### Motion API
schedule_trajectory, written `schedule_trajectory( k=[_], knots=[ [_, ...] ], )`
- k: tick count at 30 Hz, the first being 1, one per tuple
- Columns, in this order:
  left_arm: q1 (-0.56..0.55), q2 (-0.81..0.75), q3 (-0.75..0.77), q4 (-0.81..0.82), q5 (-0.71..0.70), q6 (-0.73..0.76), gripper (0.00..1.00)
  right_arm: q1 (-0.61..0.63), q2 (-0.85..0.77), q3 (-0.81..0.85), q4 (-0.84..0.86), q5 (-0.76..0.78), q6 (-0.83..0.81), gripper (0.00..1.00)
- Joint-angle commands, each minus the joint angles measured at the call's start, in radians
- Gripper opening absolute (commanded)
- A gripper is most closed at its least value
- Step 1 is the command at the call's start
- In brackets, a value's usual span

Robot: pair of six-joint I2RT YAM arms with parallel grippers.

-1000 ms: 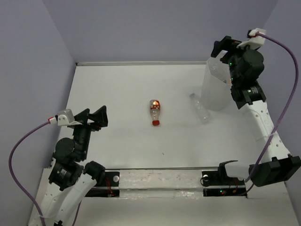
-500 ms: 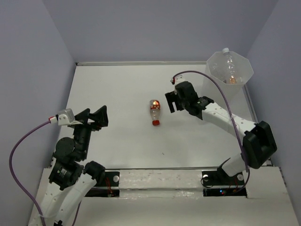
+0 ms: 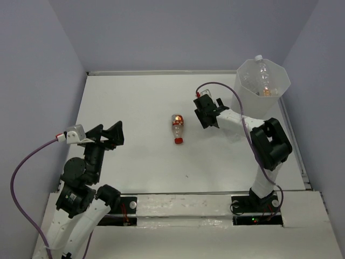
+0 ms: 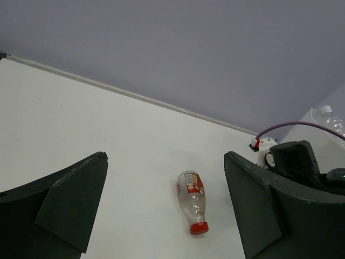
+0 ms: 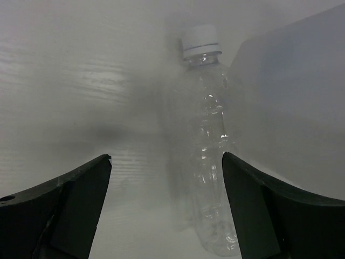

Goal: Put the plastic bottles in the bin

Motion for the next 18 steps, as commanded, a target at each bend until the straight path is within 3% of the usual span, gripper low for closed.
schedule_trajectory(
  k=[1,7,17,18],
  knots=[
    [-0.003,0.003,0.004,0.040,0.003,0.008,0.99,-0.043,0.072,0.092,0.008,0.079,-0.027,0.88],
    [-0.003,0.003,0.004,0.040,0.003,0.011,0.99,-0.065,0.124,0.142,0.008,0.142,-0.054,0.86],
    [-0.001,0.013,0.004,0.041,0.008,0.010,0.99,-0.121,0.210,0.150,0.030,0.064,-0.058,0.84],
    [-0.001,0.015,0.004,0.043,0.008,0.010,0.99,-0.121,0.216,0.152,0.031,0.058,-0.060,0.80]
  ],
)
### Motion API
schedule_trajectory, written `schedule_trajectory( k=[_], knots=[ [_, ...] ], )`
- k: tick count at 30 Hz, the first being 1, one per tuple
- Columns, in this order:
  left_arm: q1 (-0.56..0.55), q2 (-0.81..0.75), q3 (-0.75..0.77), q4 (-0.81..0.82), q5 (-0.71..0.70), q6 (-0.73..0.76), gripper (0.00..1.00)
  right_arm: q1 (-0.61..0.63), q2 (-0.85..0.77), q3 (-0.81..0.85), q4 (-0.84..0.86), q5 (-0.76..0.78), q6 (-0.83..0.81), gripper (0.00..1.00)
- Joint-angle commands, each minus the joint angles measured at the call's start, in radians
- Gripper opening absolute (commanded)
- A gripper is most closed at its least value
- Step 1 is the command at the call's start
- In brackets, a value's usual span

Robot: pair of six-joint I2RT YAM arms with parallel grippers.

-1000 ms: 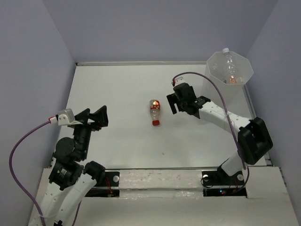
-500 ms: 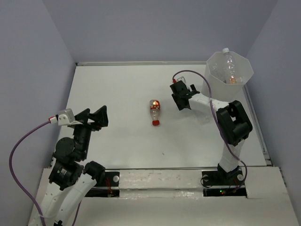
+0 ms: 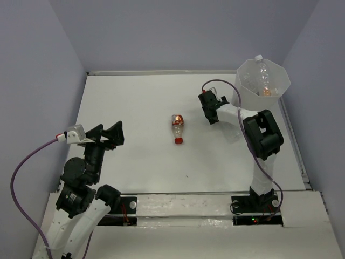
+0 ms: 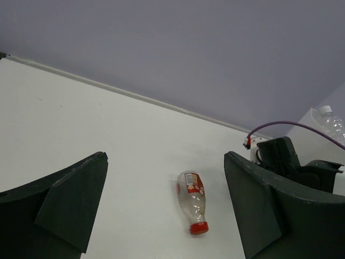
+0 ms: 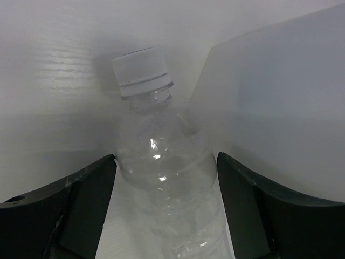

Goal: Put the plastic bottles in the bin

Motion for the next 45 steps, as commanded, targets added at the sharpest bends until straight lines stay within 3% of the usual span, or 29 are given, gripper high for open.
schedule_trajectory(
  k=[1,6,10,14,20,27,36,45],
  knots=[
    [-0.001,0.016,0.004,0.044,0.007,0.011,0.99,-0.009,0.040,0.038,0.027,-0.033,-0.014,0.77],
    [-0.003,0.023,0.004,0.046,0.009,0.011,0.99,-0.009,0.028,0.045,0.040,-0.076,-0.020,0.54],
    [-0.001,0.026,0.004,0.046,0.010,0.011,0.99,0.029,-0.093,0.028,0.068,-0.119,-0.016,0.53],
    [-0.001,0.030,0.004,0.046,0.013,0.009,0.99,0.051,-0.317,0.035,0.106,-0.277,0.039,0.52],
    [-0.003,0.029,0.004,0.047,0.015,0.011,0.99,0.051,-0.600,0.083,0.414,-0.208,-0.031,0.49],
    [-0.001,0.000,0.004,0.041,0.004,0.011,0.99,-0.128,-0.617,0.165,0.649,-0.142,-0.094,0.48],
    [-0.006,-0.025,0.004,0.038,-0.001,0.012,0.99,-0.440,-0.560,0.105,0.715,-0.229,-0.010,0.46],
    [-0.006,-0.020,0.004,0.038,-0.002,0.012,0.99,-0.543,-0.514,-0.047,0.796,-0.305,0.010,0.46]
  ],
)
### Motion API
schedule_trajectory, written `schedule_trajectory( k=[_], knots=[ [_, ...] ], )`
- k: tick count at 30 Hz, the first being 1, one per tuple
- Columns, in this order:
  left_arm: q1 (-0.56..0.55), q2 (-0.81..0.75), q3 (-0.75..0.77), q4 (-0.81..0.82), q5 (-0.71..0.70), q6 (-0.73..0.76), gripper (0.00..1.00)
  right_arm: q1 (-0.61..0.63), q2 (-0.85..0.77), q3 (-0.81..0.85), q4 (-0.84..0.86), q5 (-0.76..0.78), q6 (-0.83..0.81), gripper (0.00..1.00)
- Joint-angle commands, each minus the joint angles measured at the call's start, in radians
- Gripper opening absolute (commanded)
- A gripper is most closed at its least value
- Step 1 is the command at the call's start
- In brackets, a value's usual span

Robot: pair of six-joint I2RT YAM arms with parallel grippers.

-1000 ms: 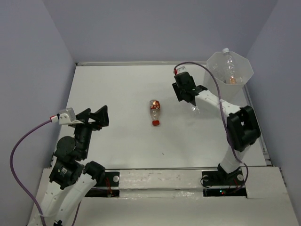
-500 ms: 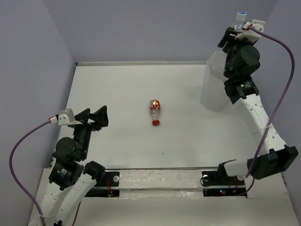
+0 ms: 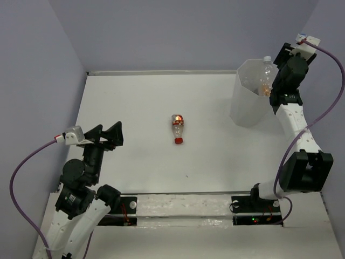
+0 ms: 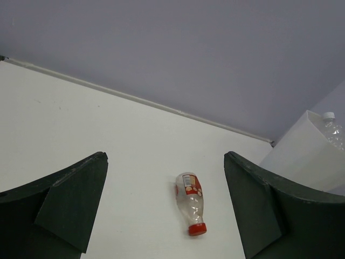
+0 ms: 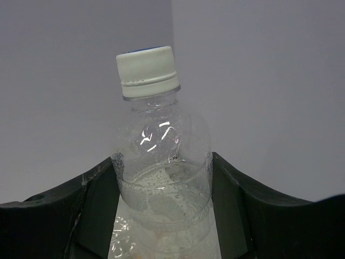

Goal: Put the plastic bottles in the bin

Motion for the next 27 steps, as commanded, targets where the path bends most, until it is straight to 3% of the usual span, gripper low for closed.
schedule_trajectory(
  k=[1,9,14,27],
  knots=[
    [-0.007,-0.004,0.004,0.038,-0.006,0.012,0.99,-0.012,0.025,-0.082,0.124,-0.049,0.015,0.46],
    [-0.007,0.004,0.004,0.038,-0.004,0.014,0.99,-0.012,0.043,-0.146,0.143,-0.099,0.041,0.47],
    [-0.007,0.005,0.004,0.040,-0.006,0.014,0.99,-0.012,-0.024,-0.189,0.153,-0.134,0.105,0.47],
    [-0.005,0.011,0.006,0.041,-0.004,0.014,0.99,-0.012,-0.173,-0.088,0.140,-0.298,0.157,0.46]
  ],
)
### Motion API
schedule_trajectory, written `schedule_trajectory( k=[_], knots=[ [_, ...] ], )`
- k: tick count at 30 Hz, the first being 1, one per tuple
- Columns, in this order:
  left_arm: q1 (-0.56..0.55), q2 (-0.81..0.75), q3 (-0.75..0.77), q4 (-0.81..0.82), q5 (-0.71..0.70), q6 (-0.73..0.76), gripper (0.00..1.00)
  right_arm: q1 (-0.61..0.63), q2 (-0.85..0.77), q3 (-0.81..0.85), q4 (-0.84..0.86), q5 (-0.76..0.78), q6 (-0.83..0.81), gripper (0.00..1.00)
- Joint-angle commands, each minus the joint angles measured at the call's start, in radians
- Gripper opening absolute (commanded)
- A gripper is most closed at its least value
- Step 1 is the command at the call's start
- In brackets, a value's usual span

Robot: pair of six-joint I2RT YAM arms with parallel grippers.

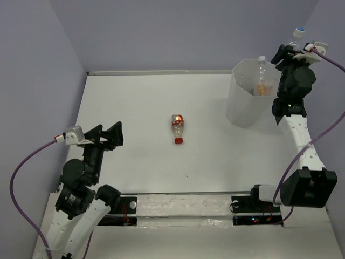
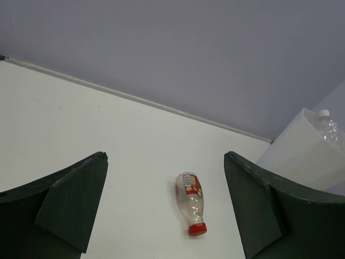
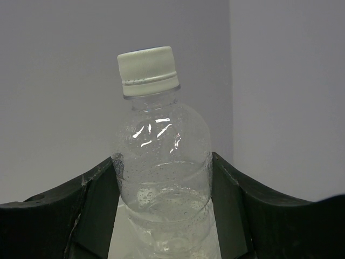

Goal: Put the plastic bottles in the bin

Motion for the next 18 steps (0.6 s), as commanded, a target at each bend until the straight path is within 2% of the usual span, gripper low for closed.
schedule_trajectory(
  k=[1,8,18],
  knots=[
    [-0.005,0.012,0.006,0.043,-0.004,0.012,0.99,0.002,-0.014,0.073,0.001,-0.103,0.028,0.46],
    [-0.002,0.024,0.004,0.041,-0.006,0.012,0.99,0.044,0.106,0.174,-0.012,-0.298,0.053,0.46],
    [0.010,0.043,0.006,0.044,-0.009,0.013,0.99,0.096,0.315,0.288,-0.033,-0.364,0.048,0.47]
  ],
)
